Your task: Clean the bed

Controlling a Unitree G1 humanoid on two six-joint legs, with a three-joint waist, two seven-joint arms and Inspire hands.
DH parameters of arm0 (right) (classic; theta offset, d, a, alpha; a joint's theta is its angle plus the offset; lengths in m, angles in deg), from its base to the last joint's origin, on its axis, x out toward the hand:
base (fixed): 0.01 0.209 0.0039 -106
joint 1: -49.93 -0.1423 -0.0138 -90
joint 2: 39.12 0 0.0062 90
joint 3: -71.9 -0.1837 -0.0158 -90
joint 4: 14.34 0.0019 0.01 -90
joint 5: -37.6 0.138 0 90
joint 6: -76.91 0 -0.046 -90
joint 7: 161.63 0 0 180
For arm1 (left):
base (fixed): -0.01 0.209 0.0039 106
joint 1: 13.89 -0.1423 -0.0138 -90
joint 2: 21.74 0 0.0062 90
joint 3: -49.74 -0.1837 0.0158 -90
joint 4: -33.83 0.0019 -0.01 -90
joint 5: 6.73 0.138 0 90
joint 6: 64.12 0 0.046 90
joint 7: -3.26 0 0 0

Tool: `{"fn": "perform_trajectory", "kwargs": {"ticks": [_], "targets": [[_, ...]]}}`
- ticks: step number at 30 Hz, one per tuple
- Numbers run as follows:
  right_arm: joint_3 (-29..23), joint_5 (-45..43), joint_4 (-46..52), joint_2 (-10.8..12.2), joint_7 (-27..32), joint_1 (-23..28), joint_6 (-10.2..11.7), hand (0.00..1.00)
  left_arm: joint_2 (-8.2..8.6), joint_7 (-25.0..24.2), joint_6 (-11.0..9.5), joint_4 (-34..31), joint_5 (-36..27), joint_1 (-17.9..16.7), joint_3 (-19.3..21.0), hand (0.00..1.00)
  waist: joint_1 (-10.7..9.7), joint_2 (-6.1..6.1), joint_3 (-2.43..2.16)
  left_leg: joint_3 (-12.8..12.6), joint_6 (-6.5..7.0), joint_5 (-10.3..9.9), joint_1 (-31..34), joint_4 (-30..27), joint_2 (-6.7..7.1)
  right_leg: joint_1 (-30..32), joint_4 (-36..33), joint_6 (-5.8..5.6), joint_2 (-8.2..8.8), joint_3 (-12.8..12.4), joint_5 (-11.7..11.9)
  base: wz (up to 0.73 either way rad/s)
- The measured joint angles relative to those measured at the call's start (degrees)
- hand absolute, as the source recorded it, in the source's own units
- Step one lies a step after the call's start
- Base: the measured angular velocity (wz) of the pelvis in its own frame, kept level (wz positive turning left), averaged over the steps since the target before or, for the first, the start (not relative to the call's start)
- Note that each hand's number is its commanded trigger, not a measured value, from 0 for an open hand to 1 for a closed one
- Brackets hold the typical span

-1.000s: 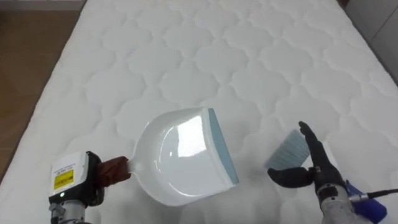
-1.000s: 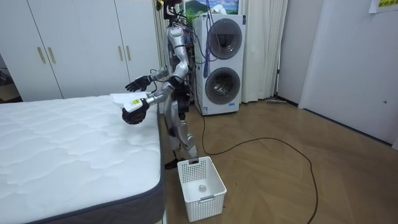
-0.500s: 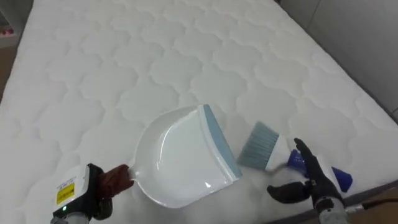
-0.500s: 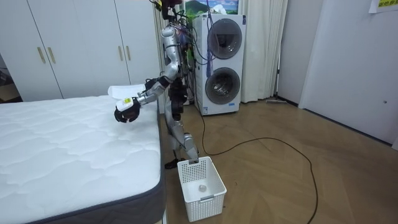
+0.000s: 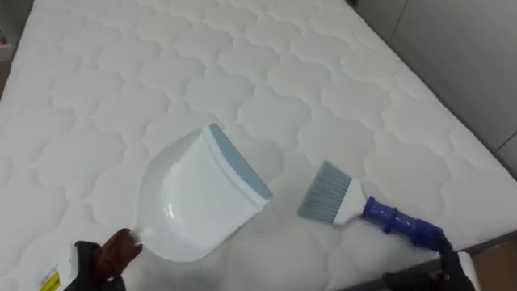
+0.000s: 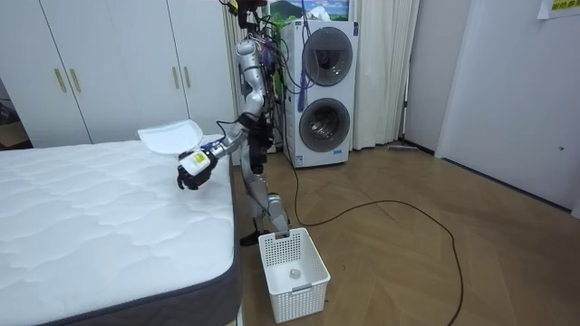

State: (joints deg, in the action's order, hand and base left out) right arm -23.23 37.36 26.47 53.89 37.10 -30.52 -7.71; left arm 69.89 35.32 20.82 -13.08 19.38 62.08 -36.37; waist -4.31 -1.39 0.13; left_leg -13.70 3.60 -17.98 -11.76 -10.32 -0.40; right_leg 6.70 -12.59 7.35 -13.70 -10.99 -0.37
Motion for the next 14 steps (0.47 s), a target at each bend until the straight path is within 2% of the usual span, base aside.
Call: {"fn": "perform_trajectory", "kwargs": {"ticks": [3,5,7,9,11,14], "targets": [[-2.5,2.9,-3.9,0.0,0.0,0.6,-0.1,0.0,0.09,0.0,-0.3,5.5,-4.2,-1.8,2.9,0.0,0.1,0.53,0.15,-0.5,0.0,0.0,0.0,0.1,-0.06,0.2,0.0,0.03,-0.43,-1.0,0.5,-0.17],[-4.7,3.2,-7.1,0.0,0.0,0.7,0.0,0.0,0.09,-0.2,-0.2,10.5,-4.3,-2.0,5.4,0.0,0.0,0.56,0.15,-0.5,-0.01,0.0,-0.1,0.8,-0.15,0.5,0.1,0.13,-0.3,-0.1,0.8,-0.05],[-6.2,3.2,-10.2,0.1,0.0,0.7,-0.6,0.0,0.12,-0.4,0.2,13.7,-4.5,-2.2,7.7,0.0,0.1,1.16,0.11,-0.5,-0.07,-0.1,-0.1,1.6,-0.19,0.9,-0.1,0.13,-0.39,0.1,0.8,0.1],[-6.4,3.2,-11.9,0.3,0.0,0.8,-1.8,0.0,0.41,-1.9,1.8,16.2,-6.5,-2.7,9.7,0.0,0.4,1.55,0.02,-0.4,-0.08,-0.3,-0.2,3.0,-0.27,1.5,0.0,0.32,-0.41,1.2,1.4,0.0],[-6.4,3.0,-13.5,0.4,-0.1,0.7,-1.9,0.0,0.53,-3.6,3.0,17.8,-6.7,-2.6,10.7,0.0,0.8,1.7,-0.03,-0.6,-0.08,-0.6,-0.3,3.0,-0.36,1.5,0.0,0.39,-0.26,1.7,1.6,0.06],[-7.5,1.6,-15.9,0.4,-1.0,0.4,-3.5,0.0,0.67,-6.5,4.8,19.5,-6.4,-2.9,10.9,0.0,1.6,1.56,-0.15,-0.5,-0.09,-0.6,-0.5,2.9,-0.41,1.2,0.1,0.42,-0.21,1.7,1.7,0.02]]}}
